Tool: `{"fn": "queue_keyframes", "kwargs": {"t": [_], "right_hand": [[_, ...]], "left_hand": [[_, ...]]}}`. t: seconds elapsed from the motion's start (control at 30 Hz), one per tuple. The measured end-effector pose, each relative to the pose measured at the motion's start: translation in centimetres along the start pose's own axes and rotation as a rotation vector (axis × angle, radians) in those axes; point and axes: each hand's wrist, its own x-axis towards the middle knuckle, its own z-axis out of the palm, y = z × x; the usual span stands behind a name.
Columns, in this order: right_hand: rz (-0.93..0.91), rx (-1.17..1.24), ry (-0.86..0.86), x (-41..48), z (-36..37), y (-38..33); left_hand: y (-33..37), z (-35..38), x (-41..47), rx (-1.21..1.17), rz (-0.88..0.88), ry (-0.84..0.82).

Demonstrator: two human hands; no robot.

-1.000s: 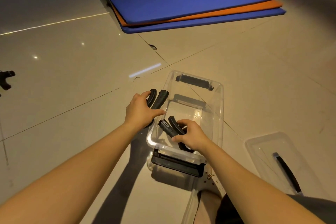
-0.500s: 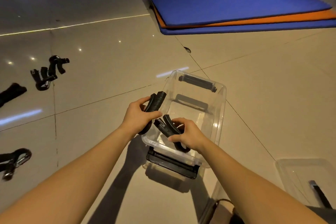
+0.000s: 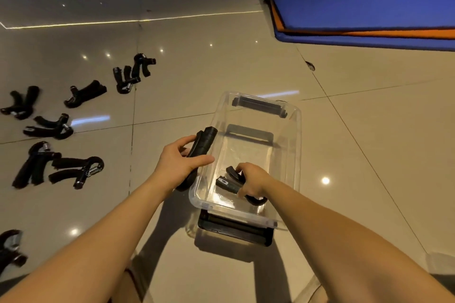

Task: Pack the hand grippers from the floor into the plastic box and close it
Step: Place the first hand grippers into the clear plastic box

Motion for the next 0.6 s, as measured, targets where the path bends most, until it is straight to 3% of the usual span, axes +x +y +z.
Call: {"fn": "queue_keyframes", "kwargs": {"t": [0.37, 0.6], "right_hand": [[-0.133, -0.350, -0.037, 1.6, 2.9, -0.9], [-0.115, -0.370, -0.007, 1.4, 2.4, 0.1]], "left_hand": [[-0.8, -0.8, 0.3, 0.004, 0.019, 0.014], [0.2, -0.5, 0.2, 0.010, 0.069, 0.032]]}}
